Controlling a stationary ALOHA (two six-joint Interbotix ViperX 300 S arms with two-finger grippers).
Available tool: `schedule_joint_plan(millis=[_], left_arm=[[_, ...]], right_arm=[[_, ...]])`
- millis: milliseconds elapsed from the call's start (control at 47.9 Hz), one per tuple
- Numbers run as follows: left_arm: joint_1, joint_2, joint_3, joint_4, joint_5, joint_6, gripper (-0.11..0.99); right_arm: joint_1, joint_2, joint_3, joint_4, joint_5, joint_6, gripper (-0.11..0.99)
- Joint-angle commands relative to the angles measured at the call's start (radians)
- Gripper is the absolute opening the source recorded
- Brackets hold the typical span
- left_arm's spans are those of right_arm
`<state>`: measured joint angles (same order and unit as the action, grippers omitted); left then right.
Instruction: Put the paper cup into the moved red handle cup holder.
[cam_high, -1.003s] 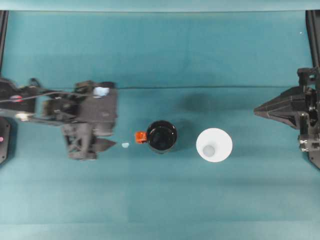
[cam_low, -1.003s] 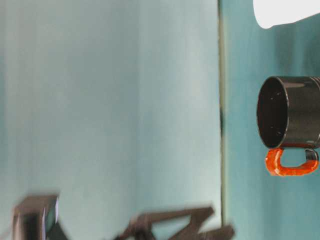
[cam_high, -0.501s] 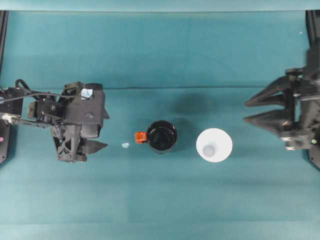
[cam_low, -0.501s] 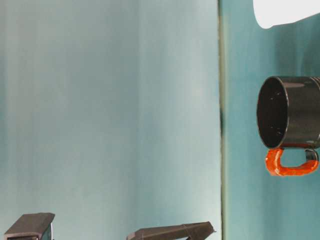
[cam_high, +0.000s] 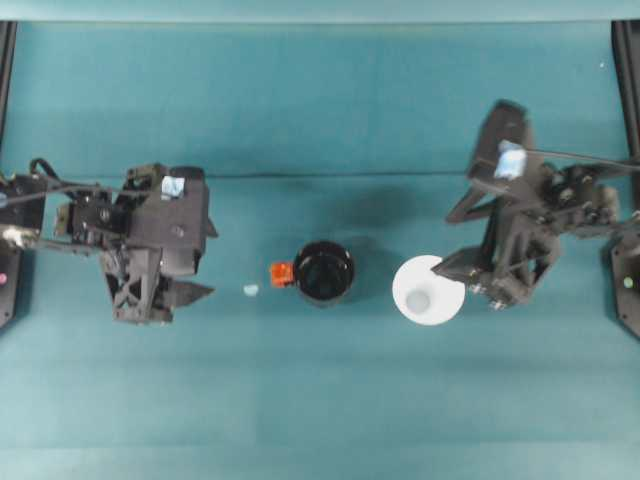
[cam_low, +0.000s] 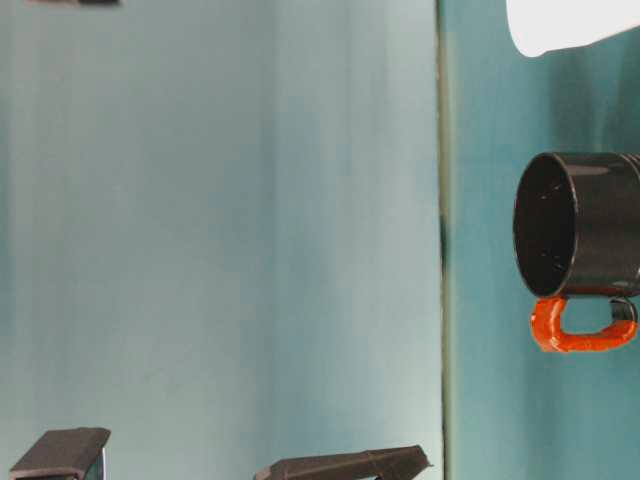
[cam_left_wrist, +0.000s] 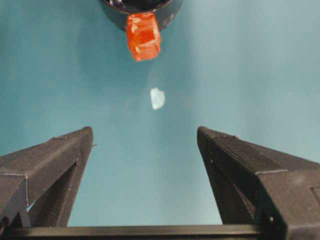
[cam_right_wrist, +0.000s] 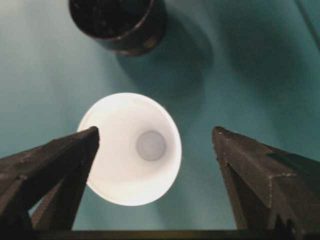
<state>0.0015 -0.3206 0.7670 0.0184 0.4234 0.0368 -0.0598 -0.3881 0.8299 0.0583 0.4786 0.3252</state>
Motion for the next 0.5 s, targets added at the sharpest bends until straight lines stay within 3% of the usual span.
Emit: schedule_joint_plan(millis=[0,480], left_arm=[[-0.003,-0.014,-0.008,0.002,-0.003,-0.003,0.93],[-0.003,-0.02,0.0,0.003,-0.005,-0.003,0.93]], right_arm=[[0.011,0.115,-0.026,0.0,0.0,0.005,0.92],[0.011,0.253,-0.035,0.0,0.0,0.003,0.92]])
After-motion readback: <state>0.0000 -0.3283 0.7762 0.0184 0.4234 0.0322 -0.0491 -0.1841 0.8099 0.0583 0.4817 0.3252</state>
